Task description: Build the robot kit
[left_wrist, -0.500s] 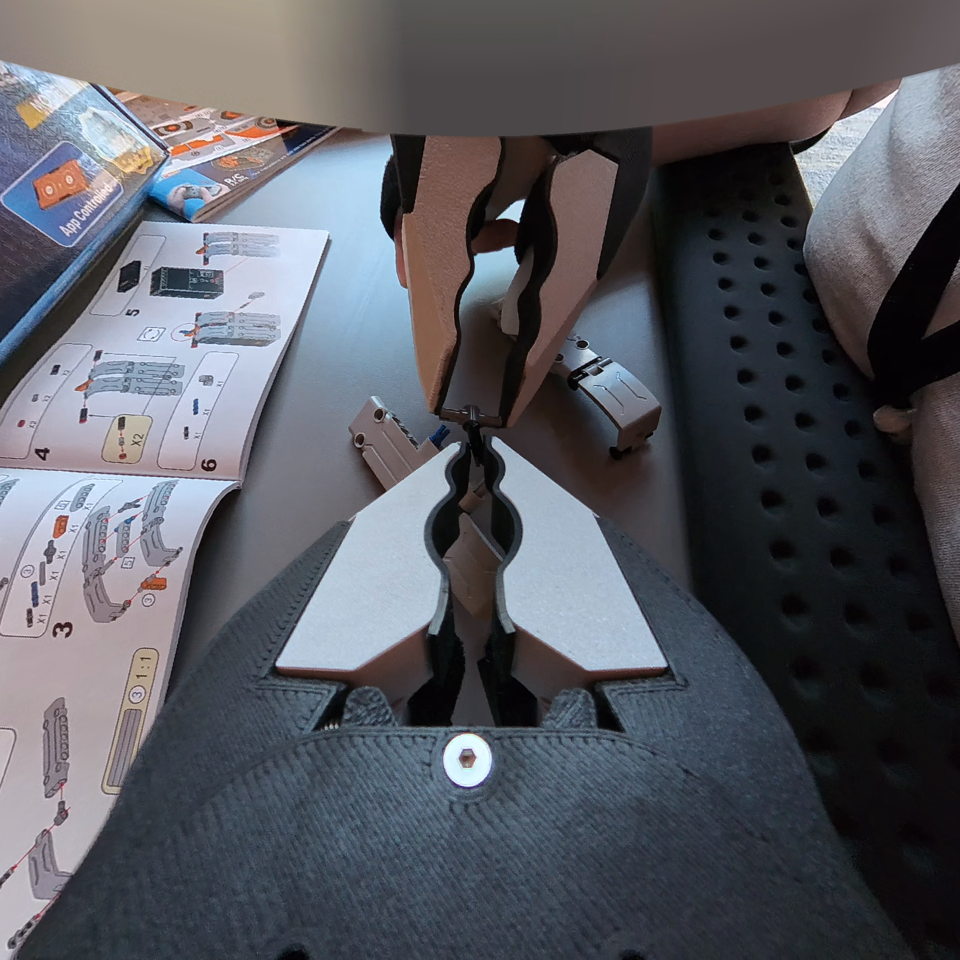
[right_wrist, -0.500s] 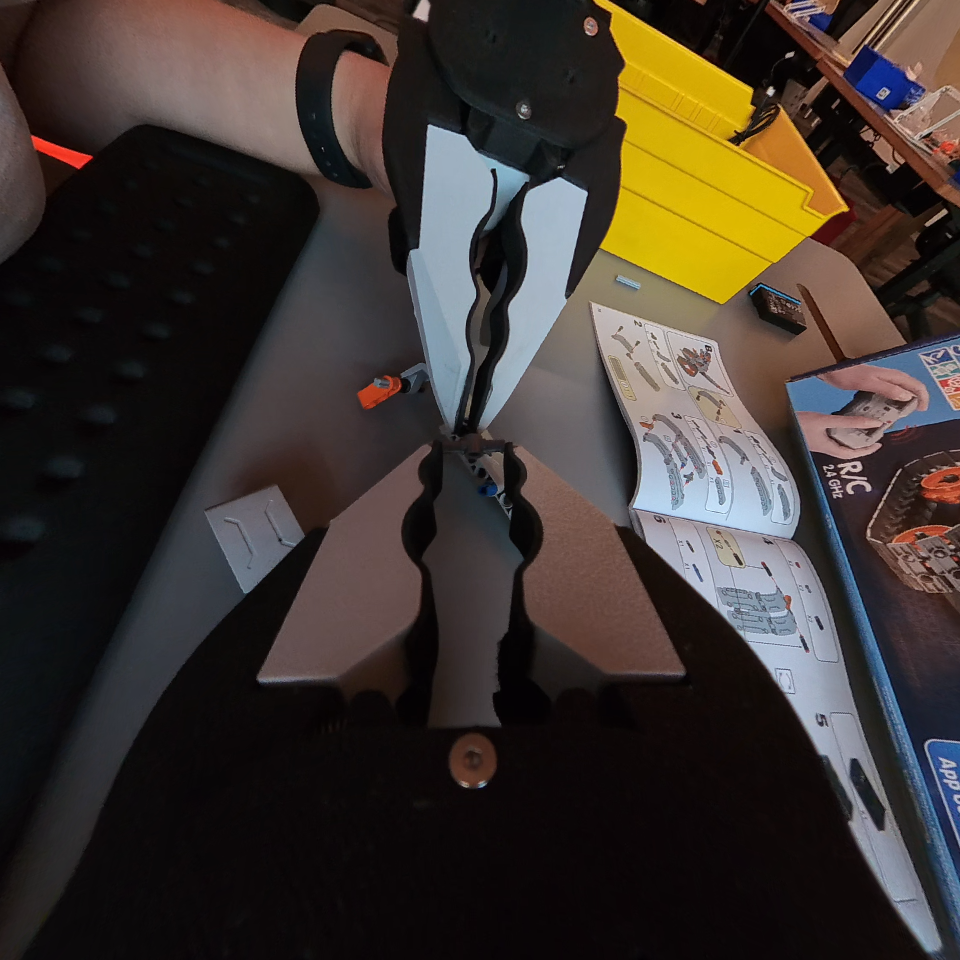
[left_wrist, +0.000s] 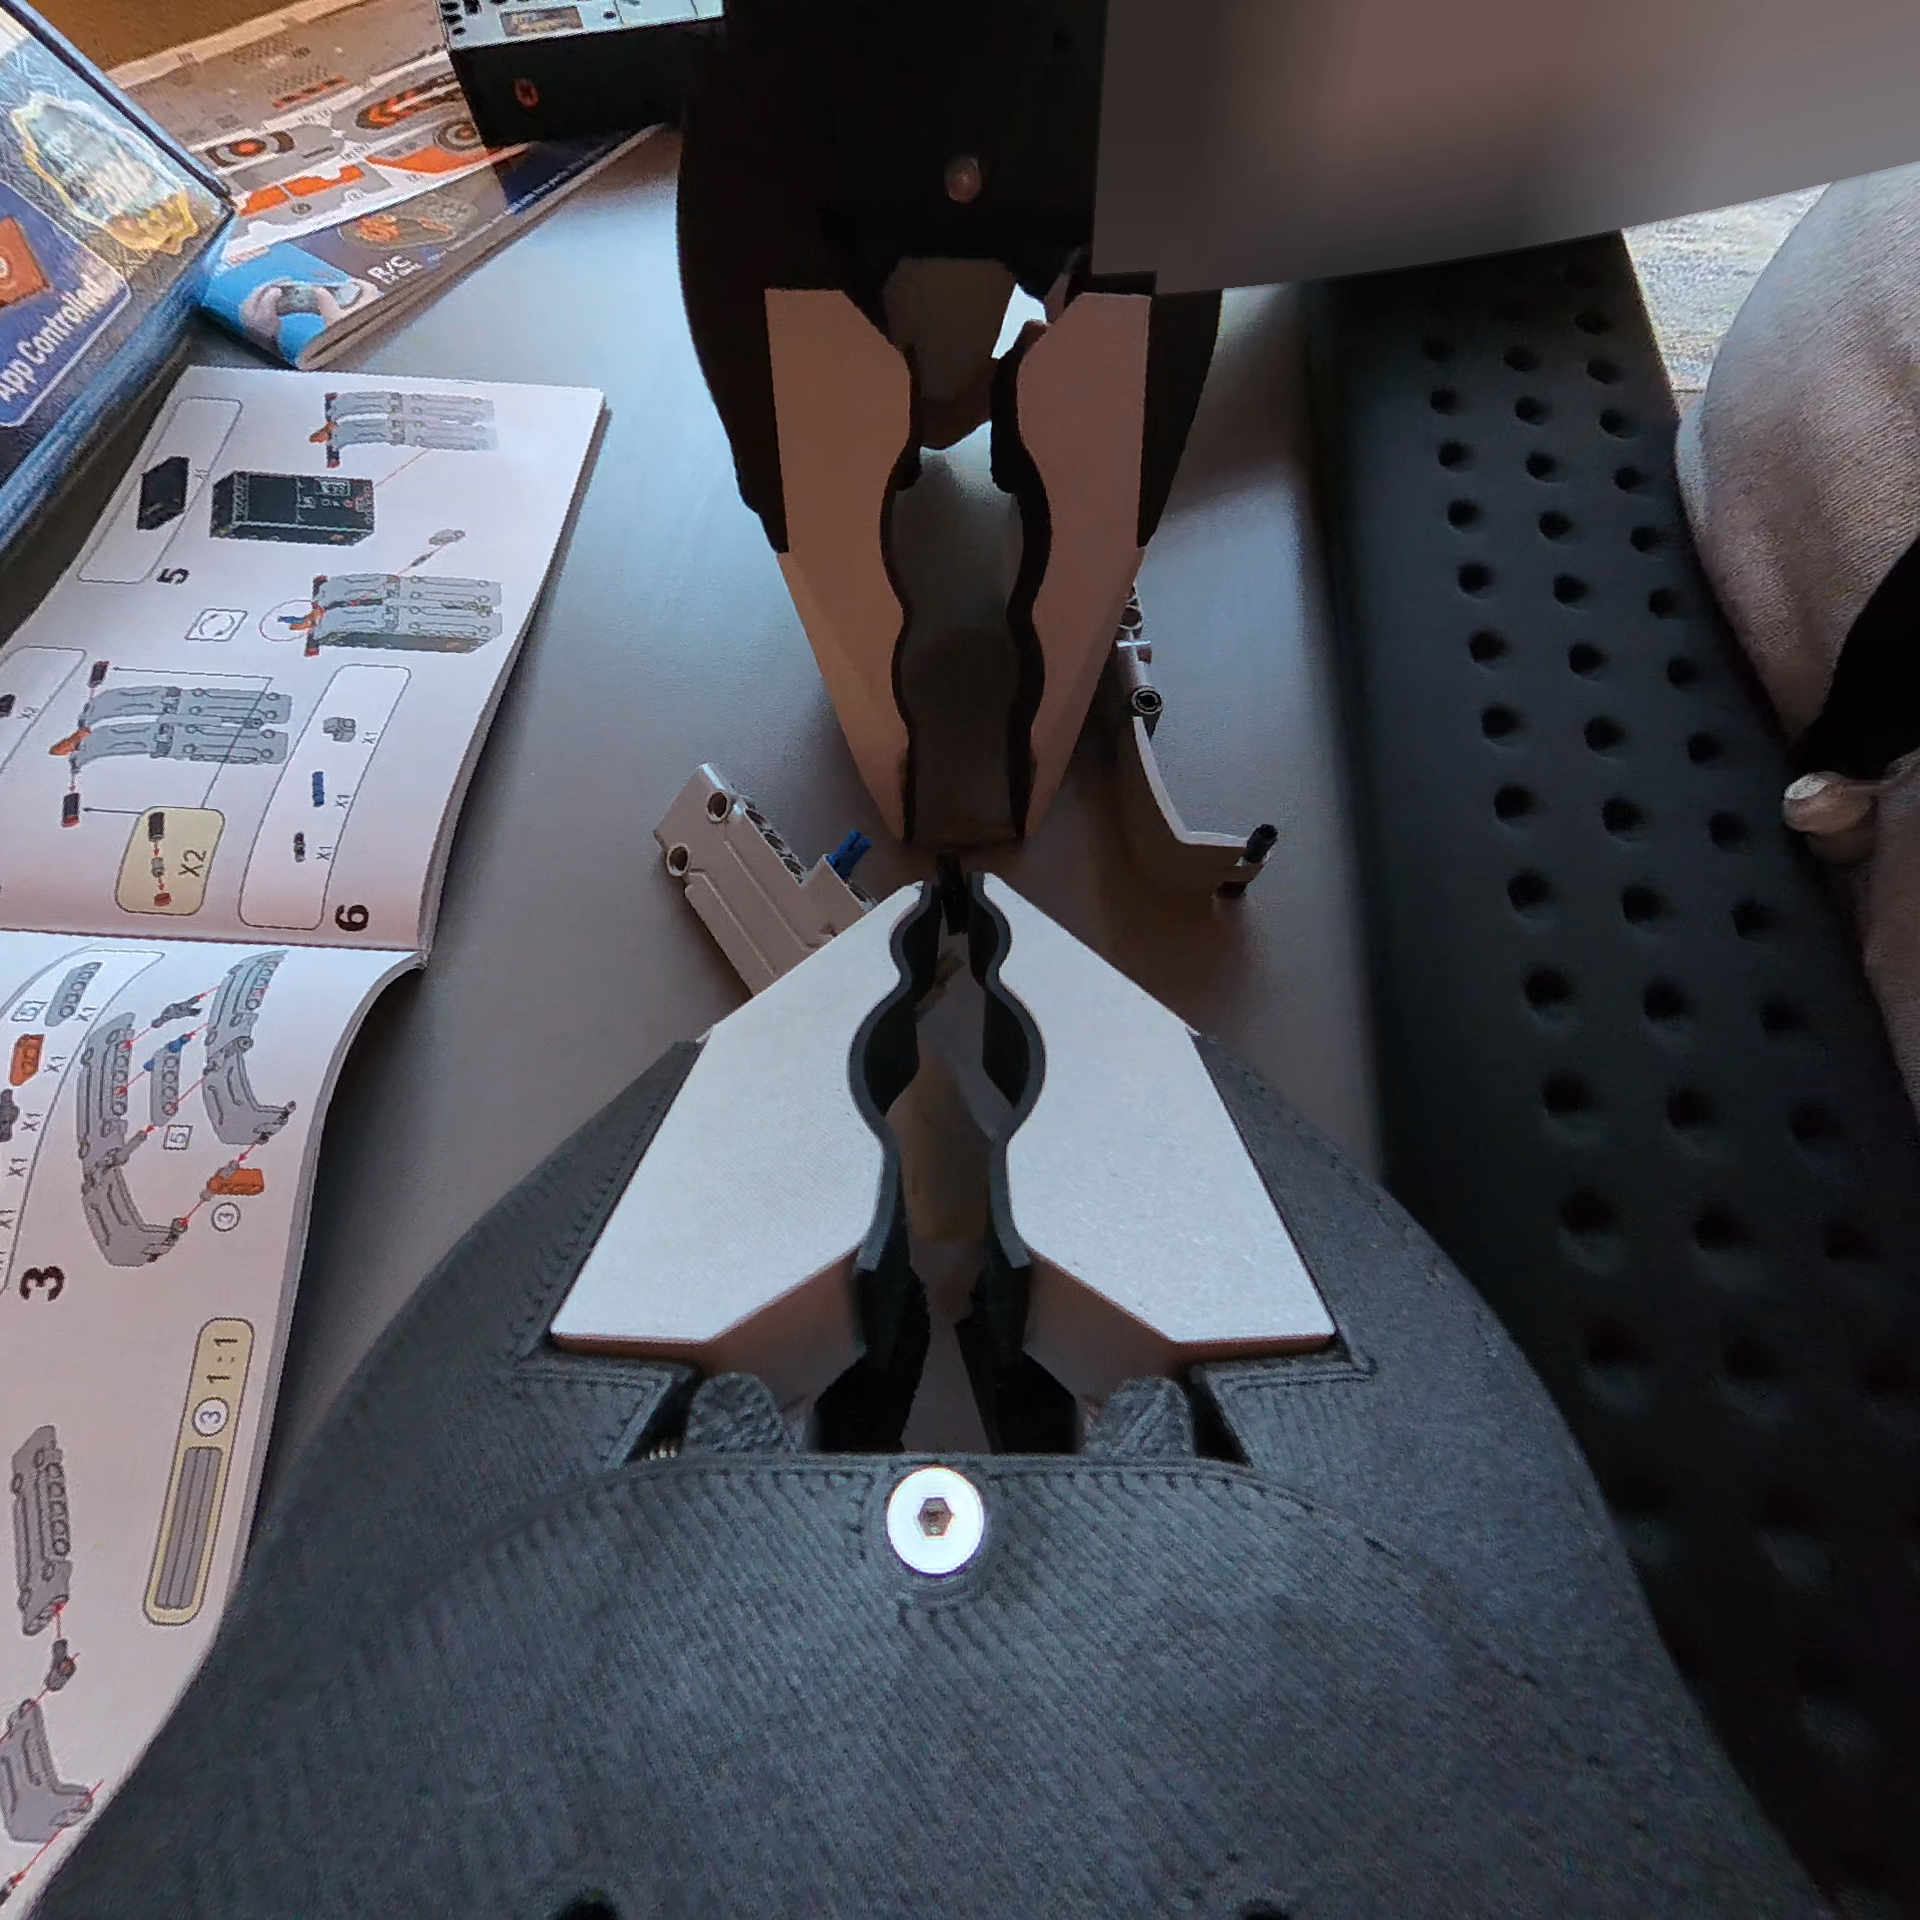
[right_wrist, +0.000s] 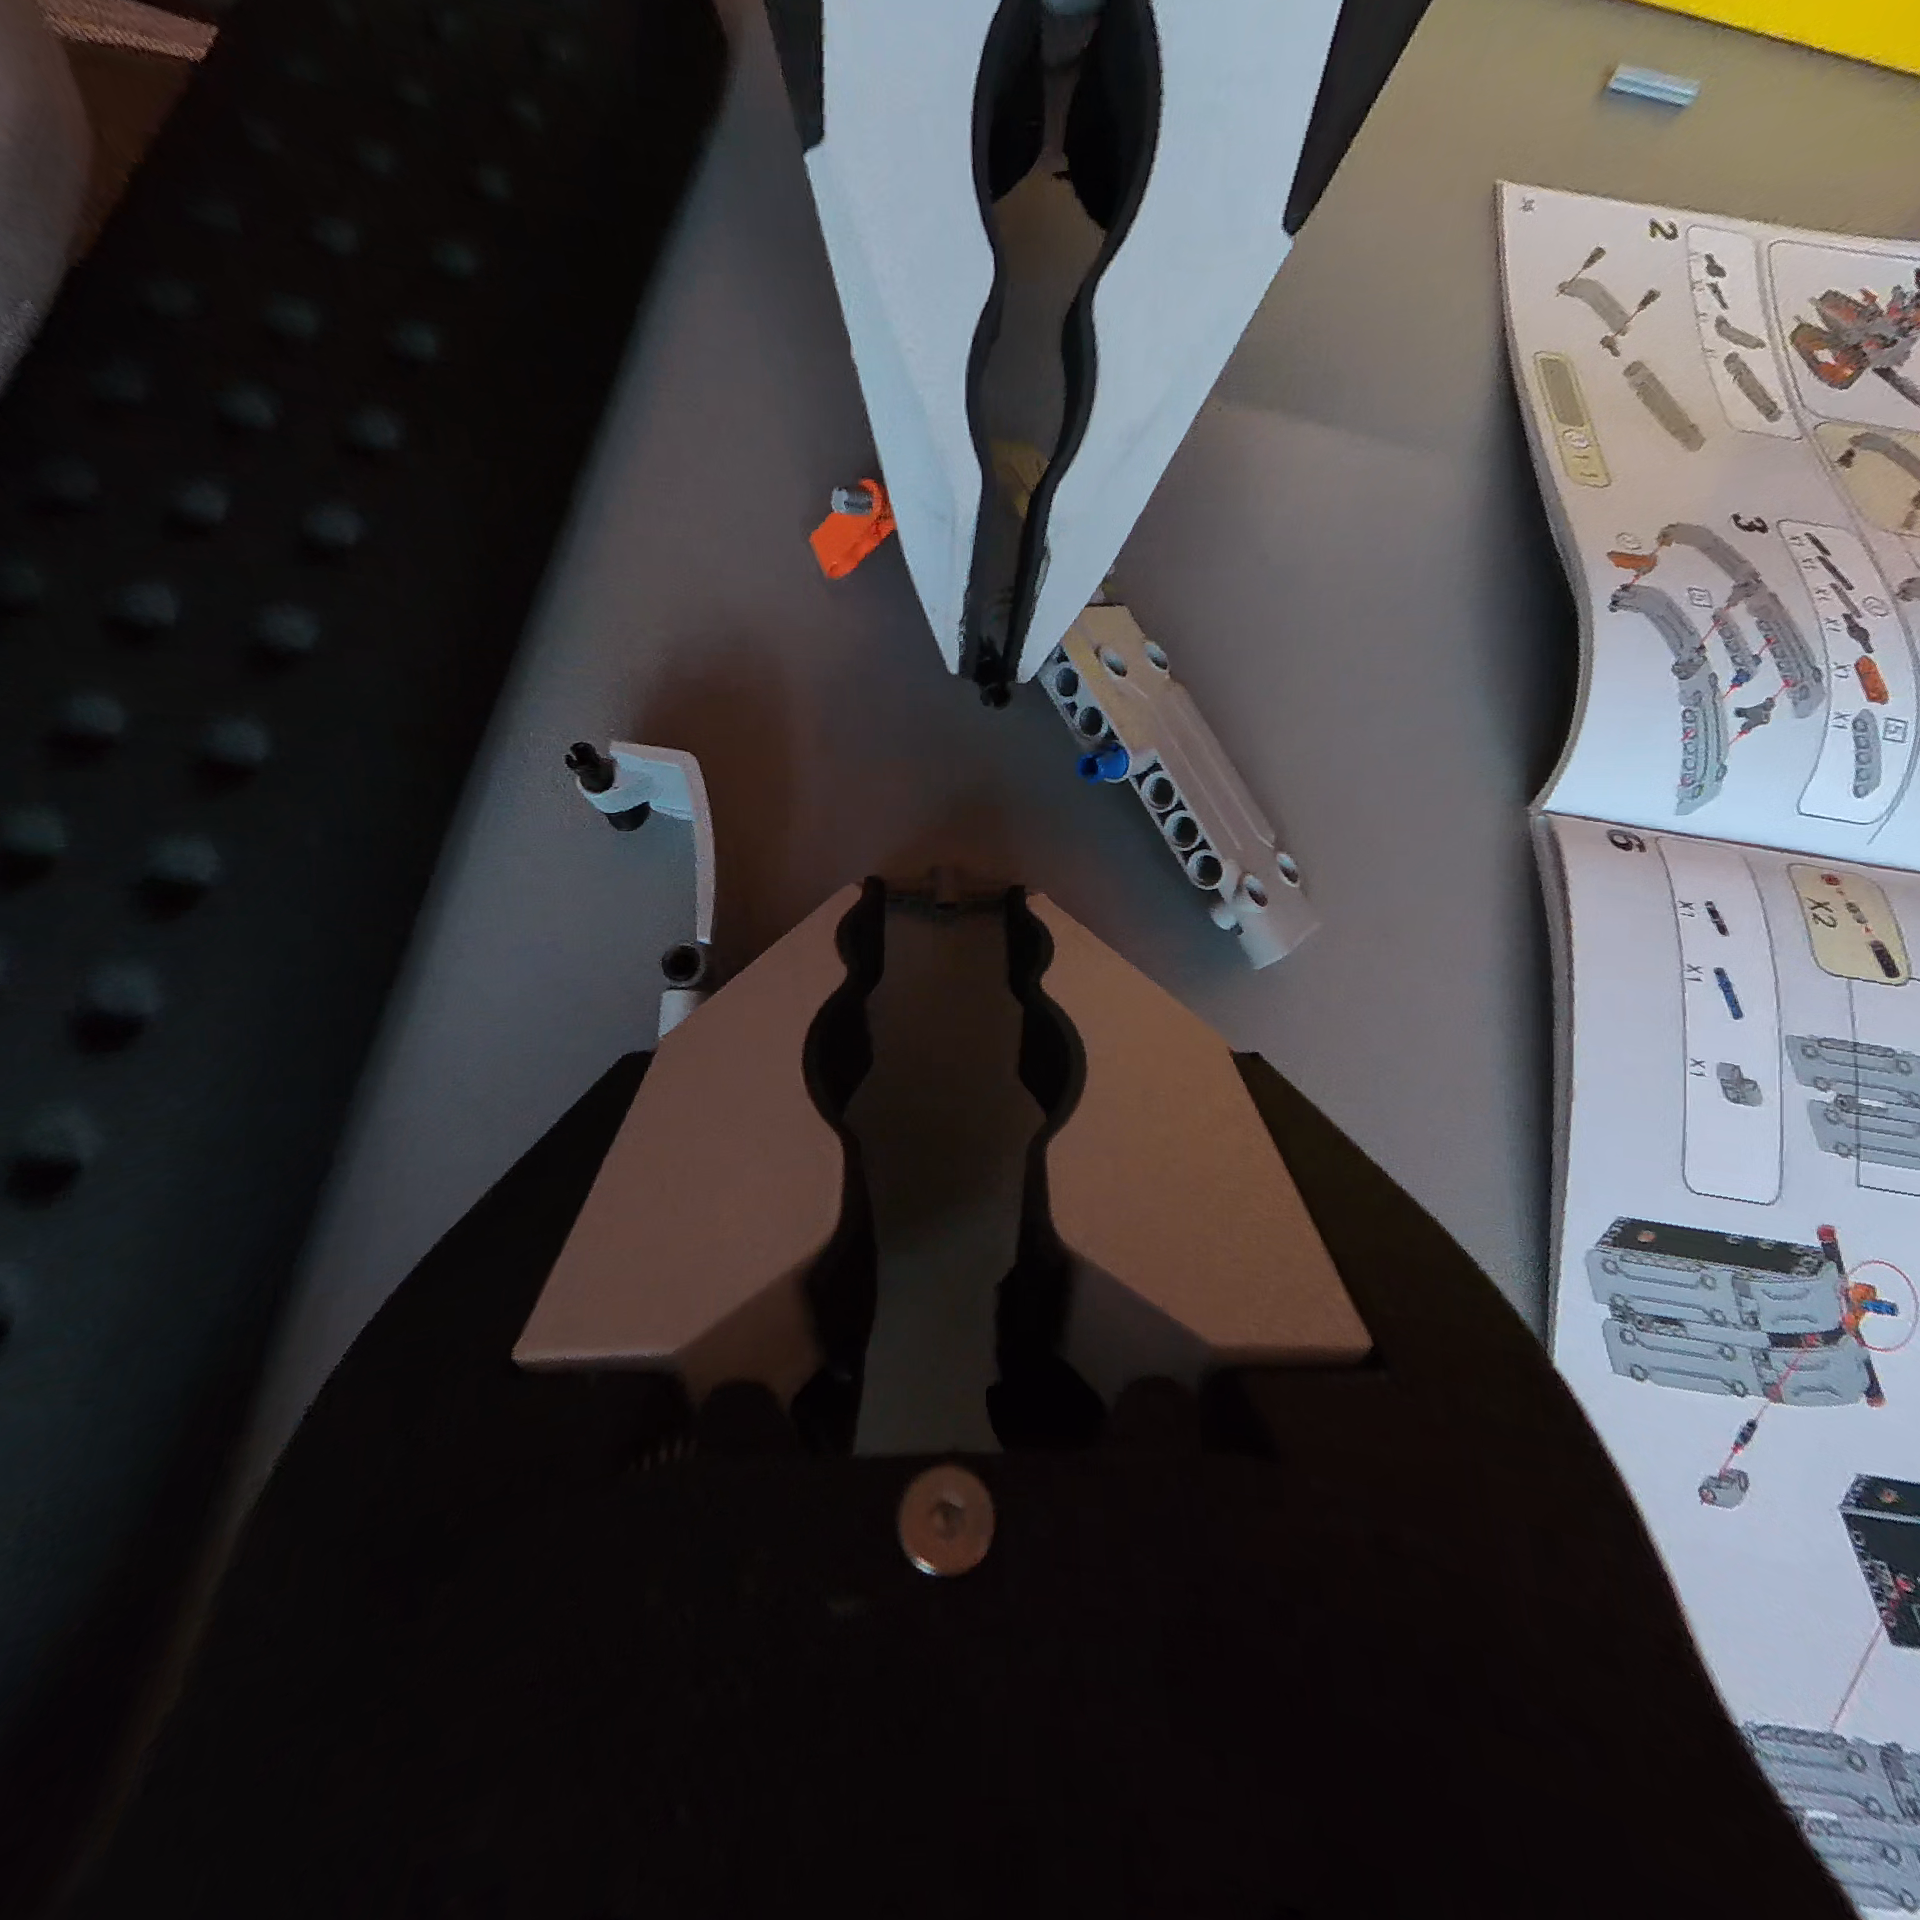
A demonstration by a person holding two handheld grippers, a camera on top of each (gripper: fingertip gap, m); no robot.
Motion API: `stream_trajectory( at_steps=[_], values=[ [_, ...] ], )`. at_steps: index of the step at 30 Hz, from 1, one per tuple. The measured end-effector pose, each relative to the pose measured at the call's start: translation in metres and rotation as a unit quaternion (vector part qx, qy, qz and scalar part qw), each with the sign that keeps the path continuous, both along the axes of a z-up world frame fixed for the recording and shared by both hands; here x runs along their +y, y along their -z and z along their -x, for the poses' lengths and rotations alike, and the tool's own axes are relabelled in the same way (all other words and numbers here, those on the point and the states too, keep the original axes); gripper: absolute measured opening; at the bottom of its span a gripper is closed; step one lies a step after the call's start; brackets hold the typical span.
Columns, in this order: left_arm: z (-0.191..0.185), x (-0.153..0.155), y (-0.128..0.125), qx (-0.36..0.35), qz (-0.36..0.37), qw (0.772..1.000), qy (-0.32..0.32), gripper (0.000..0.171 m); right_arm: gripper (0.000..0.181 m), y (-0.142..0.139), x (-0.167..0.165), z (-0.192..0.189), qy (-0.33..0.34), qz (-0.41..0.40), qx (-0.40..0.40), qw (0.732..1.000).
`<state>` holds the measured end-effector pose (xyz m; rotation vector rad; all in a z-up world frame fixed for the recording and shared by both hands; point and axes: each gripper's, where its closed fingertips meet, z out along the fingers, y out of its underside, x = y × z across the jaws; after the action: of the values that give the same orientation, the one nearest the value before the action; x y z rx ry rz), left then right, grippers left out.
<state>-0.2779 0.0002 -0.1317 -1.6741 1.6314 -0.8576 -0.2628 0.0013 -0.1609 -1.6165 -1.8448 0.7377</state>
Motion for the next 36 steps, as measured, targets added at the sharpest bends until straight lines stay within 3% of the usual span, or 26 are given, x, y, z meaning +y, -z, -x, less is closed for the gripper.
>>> stream_trajectory(
  at_steps=[10, 13, 18, 22, 27, 31, 36],
  values=[
    [-0.003, -0.005, -0.016, -0.034, 0.078, 0.996, -0.012, 0.003, 0.023, 0.000, -0.002, -0.002, -0.022, 0.013, 0.008, 1.000],
    [-0.002, -0.007, -0.025, -0.024, 0.089, 0.995, -0.043, 0.003, 0.028, -0.001, -0.001, -0.004, -0.020, 0.015, 0.010, 1.000],
    [0.009, -0.012, -0.034, -0.017, 0.081, 0.990, -0.117, 0.003, 0.030, -0.008, 0.011, -0.015, 0.034, -0.010, -0.008, 0.999],
    [0.017, -0.025, -0.035, -0.024, 0.096, 0.981, -0.168, 0.003, 0.029, -0.011, 0.009, -0.014, 0.111, 0.043, -0.024, 0.993],
    [0.022, -0.037, -0.038, -0.044, 0.128, 0.969, -0.206, 0.003, 0.028, -0.008, 0.001, -0.011, 0.133, 0.064, -0.018, 0.989],
    [0.015, -0.039, -0.038, -0.062, 0.144, 0.964, -0.214, 0.003, 0.026, -0.008, -0.001, -0.003, 0.119, 0.071, -0.010, 0.990],
    [0.011, -0.038, -0.024, -0.027, 0.128, 0.967, -0.218, 0.003, 0.028, -0.013, 0.002, -0.002, 0.094, 0.038, 0.015, 0.995]
  ],
)
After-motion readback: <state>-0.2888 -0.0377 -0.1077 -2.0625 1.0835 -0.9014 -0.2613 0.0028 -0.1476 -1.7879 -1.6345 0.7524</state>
